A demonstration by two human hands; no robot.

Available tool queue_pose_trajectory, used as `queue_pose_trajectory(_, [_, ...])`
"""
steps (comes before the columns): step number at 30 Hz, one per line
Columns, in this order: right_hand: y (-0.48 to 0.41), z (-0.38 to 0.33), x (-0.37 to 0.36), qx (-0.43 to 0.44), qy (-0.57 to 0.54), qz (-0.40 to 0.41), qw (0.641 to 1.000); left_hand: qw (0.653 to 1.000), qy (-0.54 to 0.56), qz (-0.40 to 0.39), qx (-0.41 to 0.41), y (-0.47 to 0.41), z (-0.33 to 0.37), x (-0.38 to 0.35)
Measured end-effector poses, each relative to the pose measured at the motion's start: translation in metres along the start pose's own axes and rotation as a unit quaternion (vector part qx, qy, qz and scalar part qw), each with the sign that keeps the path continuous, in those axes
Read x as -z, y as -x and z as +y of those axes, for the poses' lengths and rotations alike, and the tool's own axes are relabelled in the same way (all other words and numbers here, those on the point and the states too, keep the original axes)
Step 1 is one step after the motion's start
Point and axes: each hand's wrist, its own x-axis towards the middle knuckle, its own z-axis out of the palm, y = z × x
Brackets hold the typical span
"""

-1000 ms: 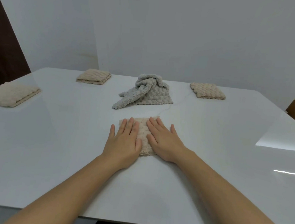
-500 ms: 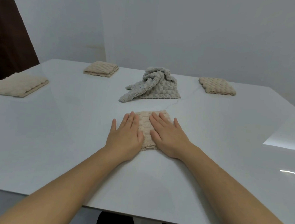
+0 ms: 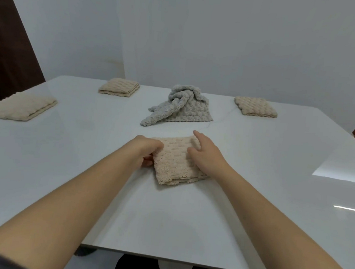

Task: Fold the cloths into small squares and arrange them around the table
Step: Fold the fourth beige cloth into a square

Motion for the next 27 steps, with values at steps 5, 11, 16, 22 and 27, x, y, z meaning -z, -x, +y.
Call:
queue_pose_trajectory(5, [-0.008, 0.005, 0.012, -0.054, -0.137, 0.044, 0.988, 0.993, 0.076, -0.045, -0.08, -0.001, 0.004, -0.006])
queue_pose_trajectory(11, [-0.026, 0.01, 0.02, -0.181, -0.351, -0.028, 0.918, 0.976, 0.15, -0.032, -0.153, -0.003, -0.005, -0.015])
queue_pose_trajectory(16, [-0.03, 0.015, 0.003, -0.095, -0.058, 0.129, 0.985, 0.966, -0.127, 0.134, -0.181, -0.005, -0.013, -0.034])
queue_pose_trajectory(22, [-0.03, 0.033, 0.016, -0.069, 0.137, 0.157, 0.976, 0.901, -0.296, 0.218, -0.229, -0.013, -0.01, -0.068])
queue_pose_trajectory(27, [-0.039, 0.055, 0.045, -0.101, 0.08, 0.137, 0.982, 0.914, -0.296, 0.186, -0.206, -0.016, 0.003, -0.096])
